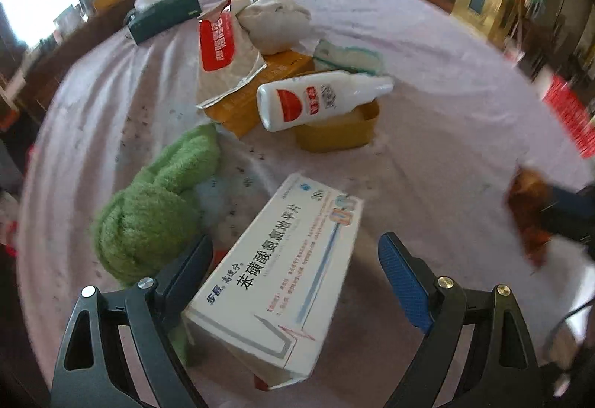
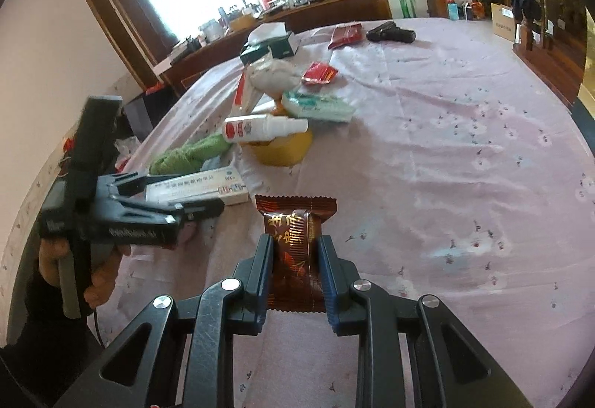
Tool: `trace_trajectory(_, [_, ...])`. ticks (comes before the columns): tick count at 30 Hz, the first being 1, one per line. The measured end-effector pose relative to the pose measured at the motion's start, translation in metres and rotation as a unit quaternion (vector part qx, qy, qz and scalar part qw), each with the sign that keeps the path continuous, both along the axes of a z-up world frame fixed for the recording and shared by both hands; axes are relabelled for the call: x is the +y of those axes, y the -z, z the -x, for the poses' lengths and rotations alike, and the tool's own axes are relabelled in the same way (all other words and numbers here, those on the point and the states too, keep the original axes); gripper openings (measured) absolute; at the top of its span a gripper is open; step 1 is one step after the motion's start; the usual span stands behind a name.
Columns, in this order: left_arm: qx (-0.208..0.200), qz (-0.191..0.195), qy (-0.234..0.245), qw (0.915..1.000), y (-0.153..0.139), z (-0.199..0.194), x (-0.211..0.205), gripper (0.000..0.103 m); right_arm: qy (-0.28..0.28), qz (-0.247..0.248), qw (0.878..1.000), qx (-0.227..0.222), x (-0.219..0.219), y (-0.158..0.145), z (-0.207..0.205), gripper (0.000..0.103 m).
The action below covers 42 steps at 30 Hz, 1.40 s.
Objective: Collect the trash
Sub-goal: 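Grasp the red snack packet with the right tool while the left tool grasps the white medicine box, then carry both items over the red wastebasket and open both tools to drop them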
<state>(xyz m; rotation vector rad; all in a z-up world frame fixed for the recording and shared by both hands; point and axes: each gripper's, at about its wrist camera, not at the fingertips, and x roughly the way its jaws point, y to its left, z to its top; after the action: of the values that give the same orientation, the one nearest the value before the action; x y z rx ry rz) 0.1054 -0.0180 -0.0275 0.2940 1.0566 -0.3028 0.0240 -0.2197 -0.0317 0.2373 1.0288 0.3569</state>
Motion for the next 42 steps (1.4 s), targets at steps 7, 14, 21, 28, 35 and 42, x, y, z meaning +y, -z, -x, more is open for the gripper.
trace_trajectory(7, [-0.024,-0.028,0.016,0.9992,-0.007,0.009,-0.011,0.052,0.016,-0.007,1.0,-0.012,-0.015,-0.011,0.009,0.025])
trace_trajectory(14, [-0.055,-0.015,0.009,0.9983,-0.033,0.029,-0.018,0.052,0.032,-0.016,0.999,-0.023,-0.03,-0.018,0.018,0.025])
trace_trajectory(21, [-0.113,0.057,-0.035,0.9913,-0.083,0.067,-0.034,0.052,0.061,-0.005,0.997,-0.043,-0.054,-0.038,0.033,0.025])
trace_trajectory(28, [-0.157,0.126,-0.013,0.9795,-0.128,0.105,-0.091,0.052,0.102,0.017,0.991,-0.082,-0.084,-0.071,0.056,0.025])
trace_trajectory(35, [-0.179,0.168,0.021,0.9691,-0.154,0.123,-0.139,0.052,0.153,0.04,0.981,-0.108,-0.123,-0.096,0.083,0.025])
trace_trajectory(42, [-0.171,0.184,0.063,0.9659,-0.155,0.133,-0.185,0.052,0.196,0.07,0.971,-0.12,-0.157,-0.112,0.111,0.025])
